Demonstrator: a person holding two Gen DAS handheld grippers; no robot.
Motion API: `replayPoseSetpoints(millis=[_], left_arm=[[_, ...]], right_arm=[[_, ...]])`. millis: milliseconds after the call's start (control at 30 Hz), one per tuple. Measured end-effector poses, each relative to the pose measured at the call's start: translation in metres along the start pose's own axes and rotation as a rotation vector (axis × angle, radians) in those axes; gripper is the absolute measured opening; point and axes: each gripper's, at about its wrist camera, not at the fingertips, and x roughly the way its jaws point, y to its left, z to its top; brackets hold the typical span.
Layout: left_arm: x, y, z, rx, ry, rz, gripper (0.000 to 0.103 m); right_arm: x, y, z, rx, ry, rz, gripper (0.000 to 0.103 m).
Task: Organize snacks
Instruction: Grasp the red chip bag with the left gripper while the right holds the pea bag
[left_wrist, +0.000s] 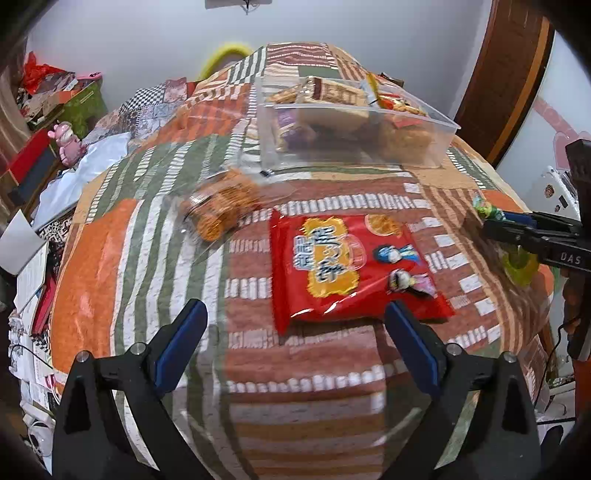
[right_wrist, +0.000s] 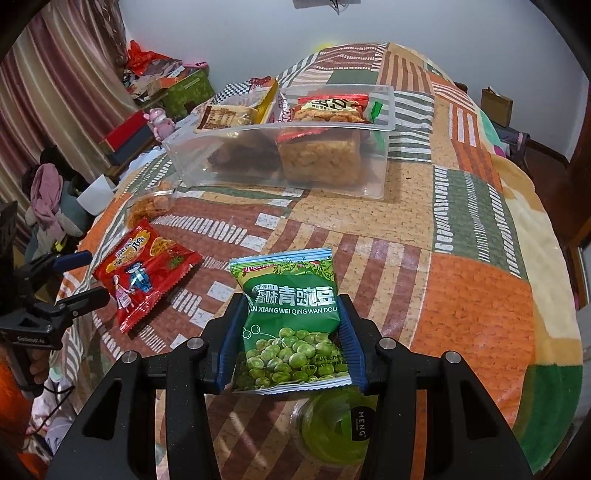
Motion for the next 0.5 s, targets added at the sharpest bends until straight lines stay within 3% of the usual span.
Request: replayPoseSetpoints(millis=[200, 500], left_arm=[[0.014, -0.013, 0.001, 0.086, 0.028, 0.039, 0.098], [0.042, -0.050, 0.038, 0.197, 0.015, 0.062, 0.098]], right_arm=[[-0.001, 0.000, 0.000, 0.008, -0.002, 0.011, 0.045], [-0.005, -0.001, 0.002, 0.013, -0.015, 0.024, 0.045]])
